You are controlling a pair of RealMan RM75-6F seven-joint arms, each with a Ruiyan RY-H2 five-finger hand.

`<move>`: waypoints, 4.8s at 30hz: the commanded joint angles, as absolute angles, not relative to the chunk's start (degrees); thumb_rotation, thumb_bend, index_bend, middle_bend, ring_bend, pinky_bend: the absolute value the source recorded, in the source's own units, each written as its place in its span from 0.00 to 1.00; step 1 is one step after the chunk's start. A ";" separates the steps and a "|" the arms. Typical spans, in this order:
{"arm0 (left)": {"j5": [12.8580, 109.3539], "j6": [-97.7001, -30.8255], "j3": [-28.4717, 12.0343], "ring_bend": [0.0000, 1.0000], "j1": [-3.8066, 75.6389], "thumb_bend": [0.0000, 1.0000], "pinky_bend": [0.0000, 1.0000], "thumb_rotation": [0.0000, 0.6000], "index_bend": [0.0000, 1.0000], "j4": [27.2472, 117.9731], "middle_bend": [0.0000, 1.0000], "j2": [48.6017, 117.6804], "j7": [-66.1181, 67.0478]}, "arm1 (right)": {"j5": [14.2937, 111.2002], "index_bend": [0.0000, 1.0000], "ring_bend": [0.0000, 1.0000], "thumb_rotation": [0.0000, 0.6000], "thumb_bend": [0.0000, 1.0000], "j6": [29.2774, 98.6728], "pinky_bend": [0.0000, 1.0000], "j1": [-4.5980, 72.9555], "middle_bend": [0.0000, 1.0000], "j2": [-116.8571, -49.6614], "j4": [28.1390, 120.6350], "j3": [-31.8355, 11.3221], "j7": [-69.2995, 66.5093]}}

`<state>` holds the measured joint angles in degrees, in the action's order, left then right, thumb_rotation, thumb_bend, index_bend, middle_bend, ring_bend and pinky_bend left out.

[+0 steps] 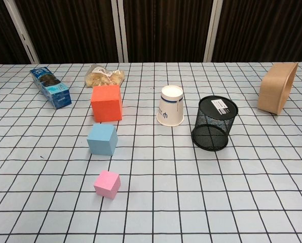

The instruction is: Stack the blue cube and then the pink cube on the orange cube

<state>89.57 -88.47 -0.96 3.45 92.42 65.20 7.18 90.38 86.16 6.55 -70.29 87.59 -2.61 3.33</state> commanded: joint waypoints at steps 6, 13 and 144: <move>90.66 -88.85 -0.64 0.09 3.45 0.19 0.20 1.00 0.09 93.00 0.14 65.30 8.15 | 90.73 0.12 0.17 1.00 0.10 86.23 0.37 6.27 0.10 -70.09 87.83 -2.14 4.01; 91.02 -88.89 -0.62 0.09 3.54 0.19 0.20 1.00 0.09 92.97 0.15 65.15 7.54 | 91.26 0.12 0.17 1.00 0.10 87.27 0.37 5.83 0.10 -69.72 88.72 -2.11 4.28; 32.29 -70.53 -11.37 0.80 50.56 0.26 0.85 1.00 0.34 96.56 0.91 97.84 52.70 | 86.87 0.12 0.17 1.00 0.10 81.17 0.37 6.39 0.10 -65.75 89.47 -1.99 -1.94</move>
